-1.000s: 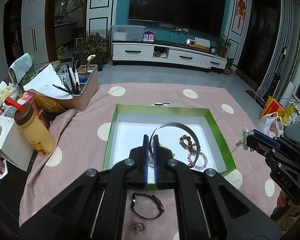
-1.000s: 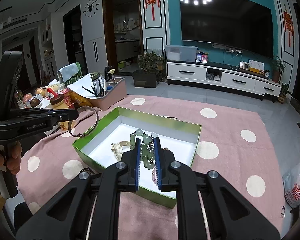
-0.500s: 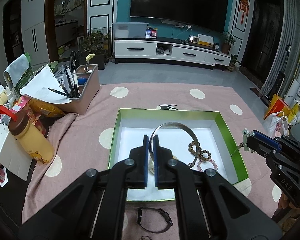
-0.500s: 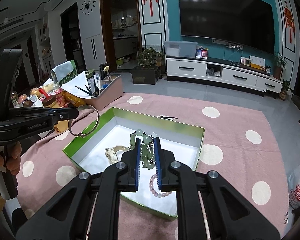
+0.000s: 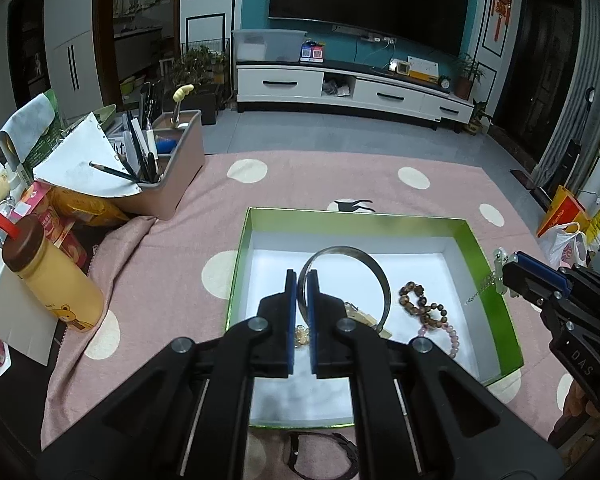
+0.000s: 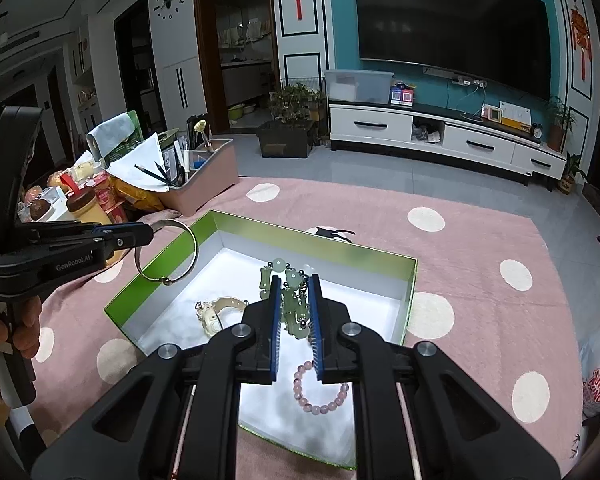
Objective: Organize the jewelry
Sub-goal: 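Carry the silver bangle into the green box while the right carries the jade beads there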
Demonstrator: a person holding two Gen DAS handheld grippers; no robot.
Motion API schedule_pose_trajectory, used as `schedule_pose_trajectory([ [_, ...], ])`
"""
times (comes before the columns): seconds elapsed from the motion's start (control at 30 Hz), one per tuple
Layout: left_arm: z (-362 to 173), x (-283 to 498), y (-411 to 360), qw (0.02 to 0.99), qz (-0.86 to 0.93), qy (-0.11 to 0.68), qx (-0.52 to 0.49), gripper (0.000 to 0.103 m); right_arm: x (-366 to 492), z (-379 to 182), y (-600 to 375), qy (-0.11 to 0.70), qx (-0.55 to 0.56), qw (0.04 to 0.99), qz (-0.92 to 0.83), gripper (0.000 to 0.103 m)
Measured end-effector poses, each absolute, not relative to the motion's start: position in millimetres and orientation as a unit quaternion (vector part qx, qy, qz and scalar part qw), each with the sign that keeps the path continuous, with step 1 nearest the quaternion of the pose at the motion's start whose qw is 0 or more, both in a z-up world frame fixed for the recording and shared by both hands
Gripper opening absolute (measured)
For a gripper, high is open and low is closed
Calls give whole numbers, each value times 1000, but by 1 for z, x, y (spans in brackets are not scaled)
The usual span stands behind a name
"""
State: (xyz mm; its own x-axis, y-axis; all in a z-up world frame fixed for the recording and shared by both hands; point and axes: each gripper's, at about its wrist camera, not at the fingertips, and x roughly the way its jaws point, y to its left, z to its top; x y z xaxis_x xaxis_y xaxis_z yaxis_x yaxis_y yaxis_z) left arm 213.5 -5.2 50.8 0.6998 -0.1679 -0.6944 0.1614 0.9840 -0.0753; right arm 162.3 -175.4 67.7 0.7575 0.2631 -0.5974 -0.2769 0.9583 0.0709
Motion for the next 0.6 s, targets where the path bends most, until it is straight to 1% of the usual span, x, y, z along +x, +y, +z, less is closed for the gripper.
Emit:
schedule_pose_trajectory([
  [0.6,24,246,-3,907,-78,414,-12,4,191,47,-175,348,-14,929,129,13],
])
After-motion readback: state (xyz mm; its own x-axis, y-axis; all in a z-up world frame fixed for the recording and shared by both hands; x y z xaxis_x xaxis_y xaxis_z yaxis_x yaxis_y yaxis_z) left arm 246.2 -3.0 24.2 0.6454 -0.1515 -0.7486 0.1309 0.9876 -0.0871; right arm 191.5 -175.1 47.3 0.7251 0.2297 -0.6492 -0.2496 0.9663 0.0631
